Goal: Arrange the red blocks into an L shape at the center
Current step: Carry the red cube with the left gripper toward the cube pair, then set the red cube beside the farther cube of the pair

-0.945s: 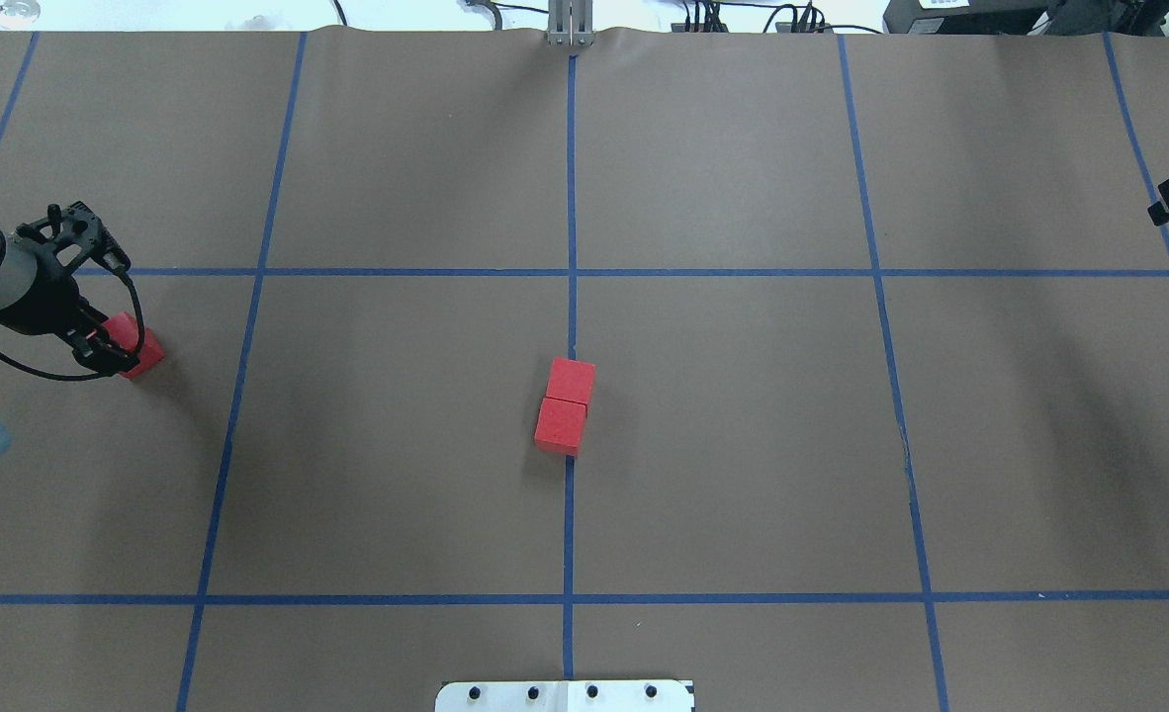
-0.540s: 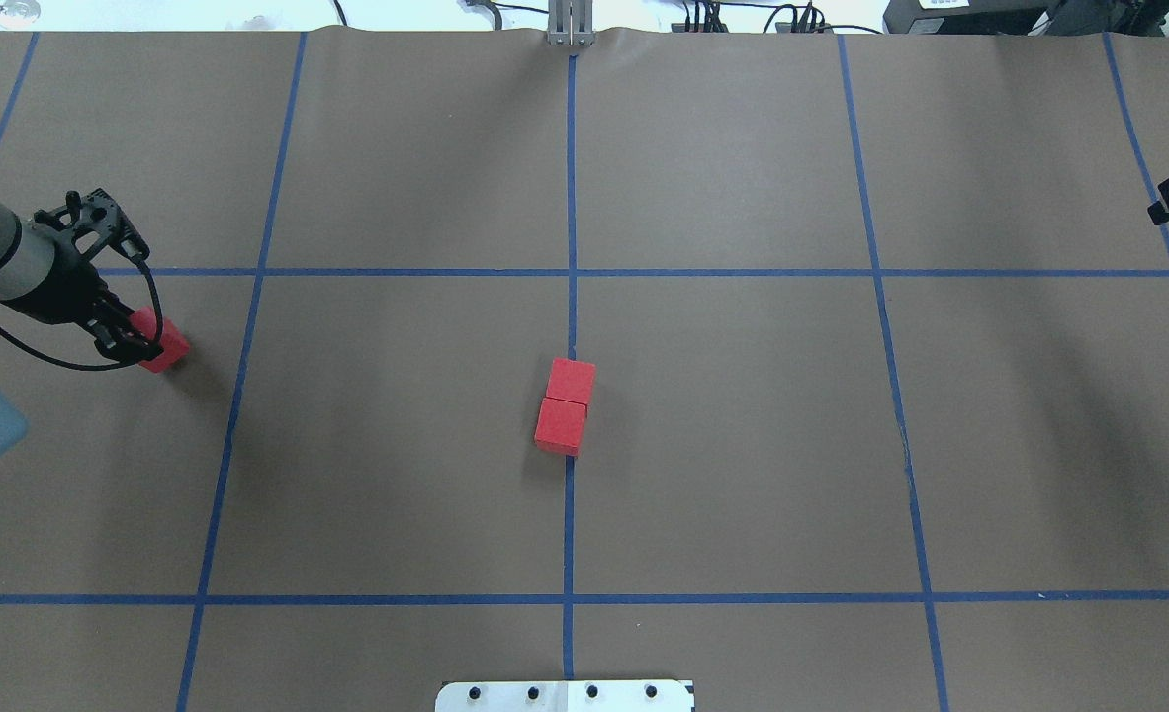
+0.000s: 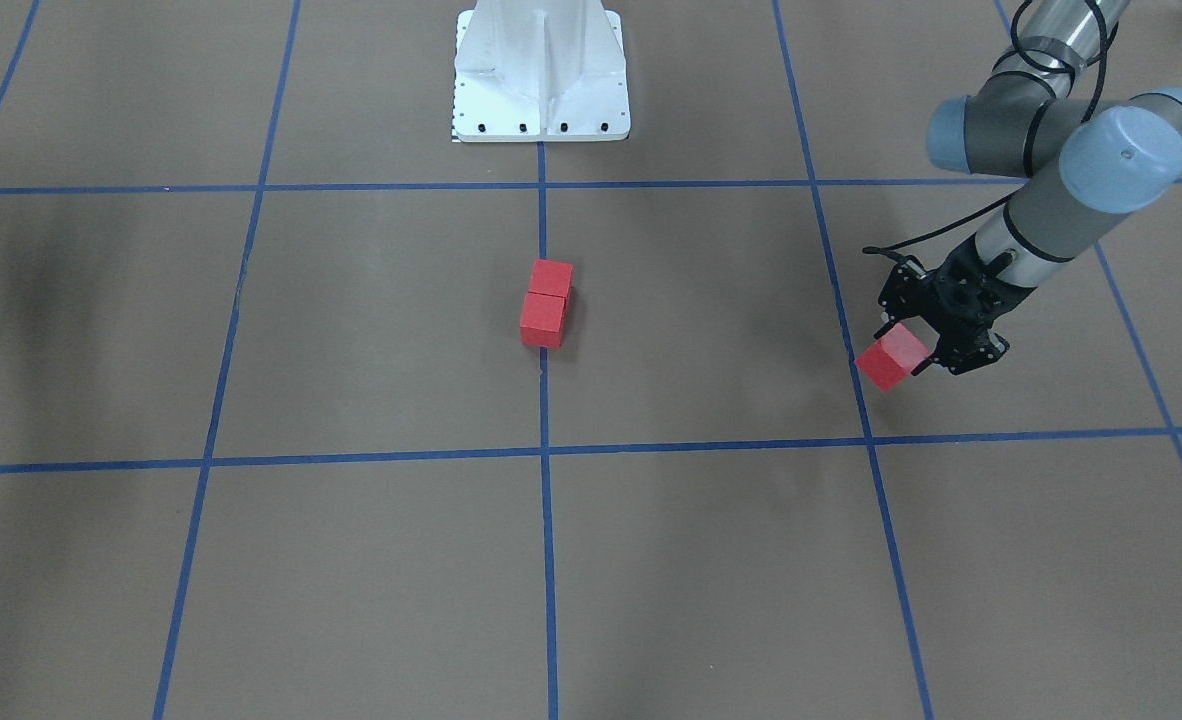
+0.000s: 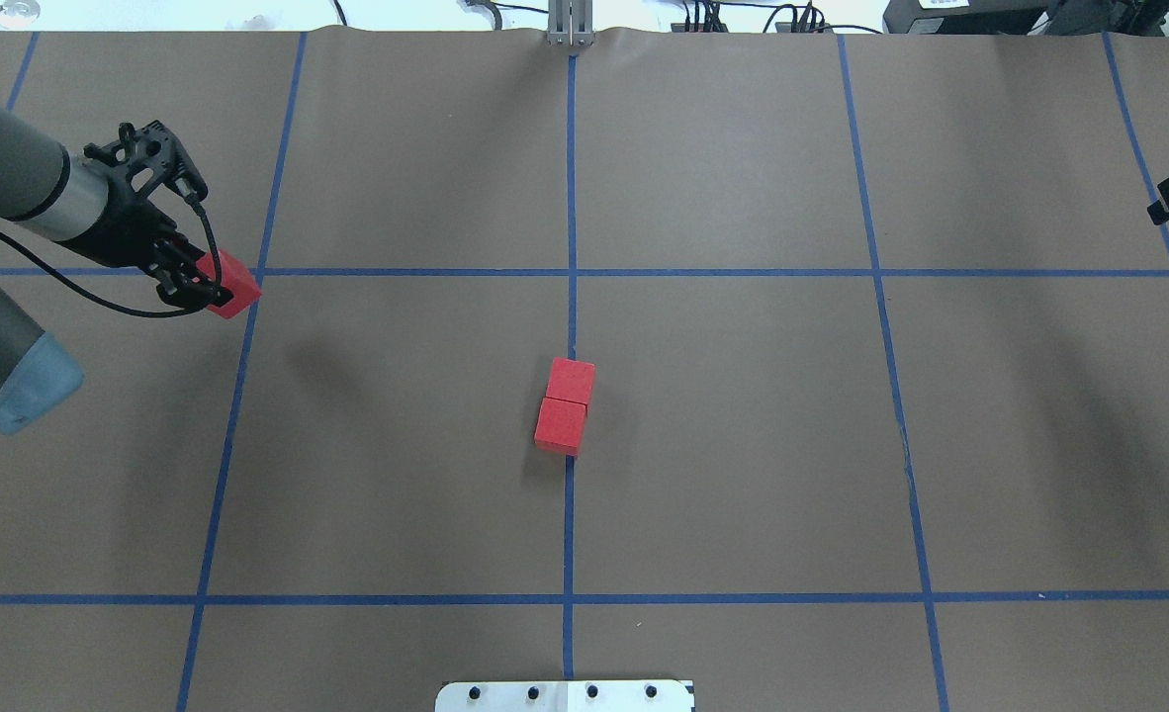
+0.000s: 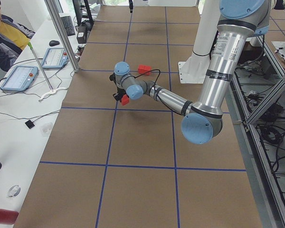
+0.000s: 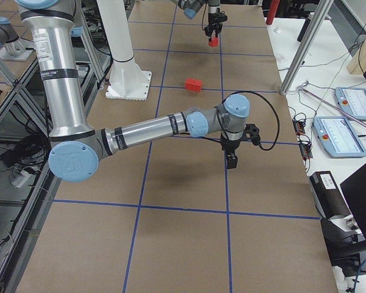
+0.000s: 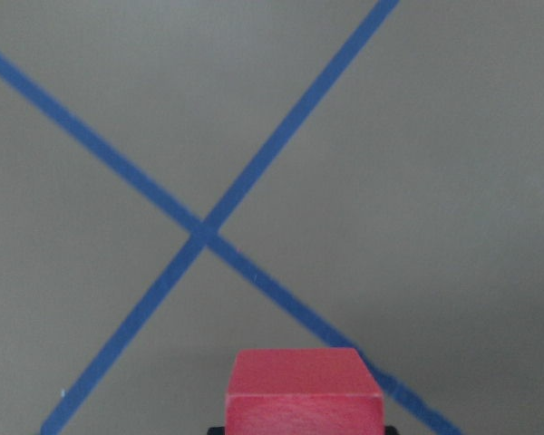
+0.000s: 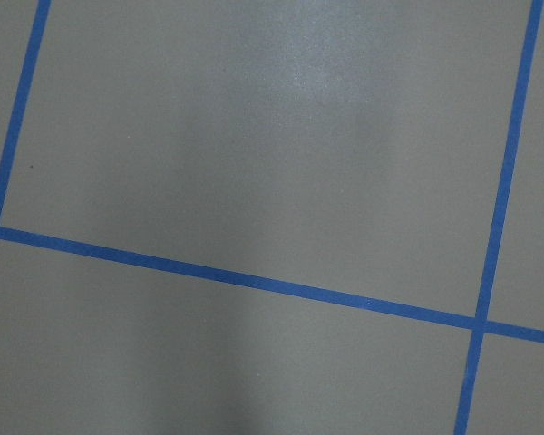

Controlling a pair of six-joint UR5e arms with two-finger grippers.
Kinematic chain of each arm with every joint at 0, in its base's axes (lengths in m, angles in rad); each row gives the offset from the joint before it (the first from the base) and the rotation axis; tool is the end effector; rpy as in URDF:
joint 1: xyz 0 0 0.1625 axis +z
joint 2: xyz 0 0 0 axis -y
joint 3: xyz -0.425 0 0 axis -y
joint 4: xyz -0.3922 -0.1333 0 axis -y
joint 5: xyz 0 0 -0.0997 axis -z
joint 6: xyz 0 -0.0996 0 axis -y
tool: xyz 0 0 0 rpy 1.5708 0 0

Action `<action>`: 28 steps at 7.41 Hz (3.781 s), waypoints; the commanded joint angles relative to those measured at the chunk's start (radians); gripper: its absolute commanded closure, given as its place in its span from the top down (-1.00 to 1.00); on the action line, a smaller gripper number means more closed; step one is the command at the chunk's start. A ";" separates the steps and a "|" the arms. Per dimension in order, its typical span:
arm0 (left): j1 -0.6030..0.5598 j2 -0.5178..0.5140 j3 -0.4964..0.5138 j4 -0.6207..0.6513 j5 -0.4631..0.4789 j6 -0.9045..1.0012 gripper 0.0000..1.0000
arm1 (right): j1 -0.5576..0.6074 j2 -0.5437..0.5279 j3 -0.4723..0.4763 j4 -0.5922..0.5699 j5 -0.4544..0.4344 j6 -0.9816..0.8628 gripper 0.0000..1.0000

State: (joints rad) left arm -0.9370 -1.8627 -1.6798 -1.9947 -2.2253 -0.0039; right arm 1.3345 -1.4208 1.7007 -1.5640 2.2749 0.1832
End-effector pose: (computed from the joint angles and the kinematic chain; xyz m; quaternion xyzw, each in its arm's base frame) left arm 0.3022 -0.5338 0.3969 0.2681 0.3986 0.3912 0.7850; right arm -0.0636 -0.5582 0.5190 0.0601 -0.3617 -0.0739 0.9274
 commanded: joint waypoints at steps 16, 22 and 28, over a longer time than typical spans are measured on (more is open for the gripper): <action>0.345 -0.483 0.175 0.361 0.214 0.570 -1.00 | 0.330 -0.322 -0.003 -0.001 0.005 -0.160 0.98; 0.402 -0.507 0.180 0.359 0.254 0.562 -0.73 | 0.330 -0.320 -0.003 -0.001 0.009 -0.159 0.99; 0.405 -0.507 0.195 0.360 0.256 0.562 -0.41 | 0.330 -0.320 -0.003 -0.001 0.009 -0.159 0.99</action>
State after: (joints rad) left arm -0.5327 -2.3687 -1.4931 -1.6345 -1.9686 0.5584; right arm 1.6644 -1.7411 1.6989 -1.5647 2.2846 0.0258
